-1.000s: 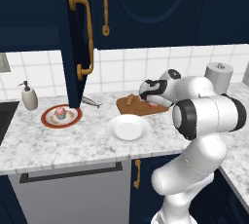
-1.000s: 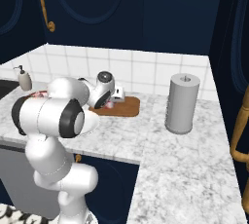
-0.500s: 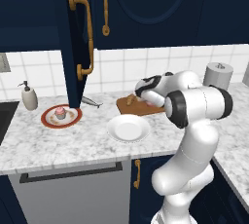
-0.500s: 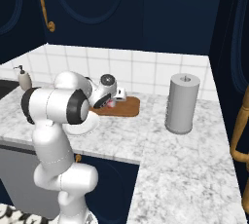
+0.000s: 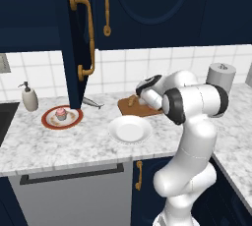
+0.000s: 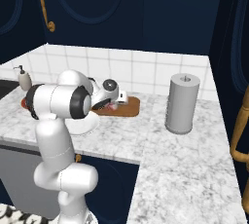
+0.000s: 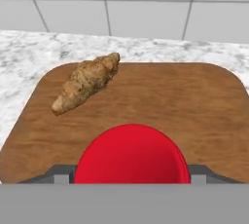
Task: From the different types of pastries on the counter, select a croissant and place it on the cutting board. Then retrieve a jar of jam from the cabinet and place it alongside the croissant on the cutting board.
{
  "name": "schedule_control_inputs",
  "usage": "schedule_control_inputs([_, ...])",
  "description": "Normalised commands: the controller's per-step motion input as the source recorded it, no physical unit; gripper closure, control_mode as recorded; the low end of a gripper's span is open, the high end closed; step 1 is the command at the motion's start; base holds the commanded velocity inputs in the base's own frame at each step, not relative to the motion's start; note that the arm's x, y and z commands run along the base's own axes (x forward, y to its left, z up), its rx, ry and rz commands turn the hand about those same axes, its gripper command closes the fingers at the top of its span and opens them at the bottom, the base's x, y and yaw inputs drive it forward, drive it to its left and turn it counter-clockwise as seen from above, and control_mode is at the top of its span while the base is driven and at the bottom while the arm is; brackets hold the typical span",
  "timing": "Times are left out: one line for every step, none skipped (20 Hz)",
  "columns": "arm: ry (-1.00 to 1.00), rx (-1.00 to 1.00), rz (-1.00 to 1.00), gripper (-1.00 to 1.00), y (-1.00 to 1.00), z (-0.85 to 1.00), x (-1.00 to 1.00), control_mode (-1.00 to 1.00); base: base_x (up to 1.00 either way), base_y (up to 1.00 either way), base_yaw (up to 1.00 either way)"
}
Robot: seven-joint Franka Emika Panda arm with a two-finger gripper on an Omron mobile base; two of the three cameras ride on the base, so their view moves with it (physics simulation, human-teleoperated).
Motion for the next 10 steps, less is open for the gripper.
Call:
schedule_control_inputs([-0.10, 0.00, 0.00, 1.00, -0.06, -0.21, 0.38, -1.00, 0.00, 0.00, 0.00])
schedule_control_inputs([-0.09, 0.00, 0.00, 1.00, -0.09, -0.22, 0.34, -1.00, 0.00, 0.00, 0.00])
schedule_control_inputs([-0.09, 0.00, 0.00, 1.00, -0.10, -0.24, 0.33, -1.00, 0.00, 0.00, 0.00])
schedule_control_inputs([-0.08, 0.00, 0.00, 1.00, -0.13, -0.26, 0.28, -1.00, 0.00, 0.00, 0.00])
schedule_control_inputs([-0.05, 0.00, 0.00, 1.00, -0.19, -0.31, 0.13, -1.00, 0.00, 0.00, 0.00])
schedule_control_inputs([-0.01, 0.00, 0.00, 1.00, -0.29, -0.41, 0.00, -1.00, 0.00, 0.00, 0.00])
schedule_control_inputs([-0.01, 0.00, 0.00, 1.00, -0.28, -0.44, 0.00, -1.00, 0.00, 0.00, 0.00])
schedule_control_inputs([-0.01, 0.00, 0.00, 1.00, -0.26, -0.44, 0.00, -1.00, 0.00, 0.00, 0.00])
schedule_control_inputs([-0.02, 0.00, 0.00, 1.00, -0.19, -0.45, 0.08, -1.00, 0.00, 0.00, 0.00])
schedule_control_inputs([-0.03, 0.00, 0.00, 1.00, -0.11, -0.43, 0.16, -1.00, 0.00, 0.00, 0.00])
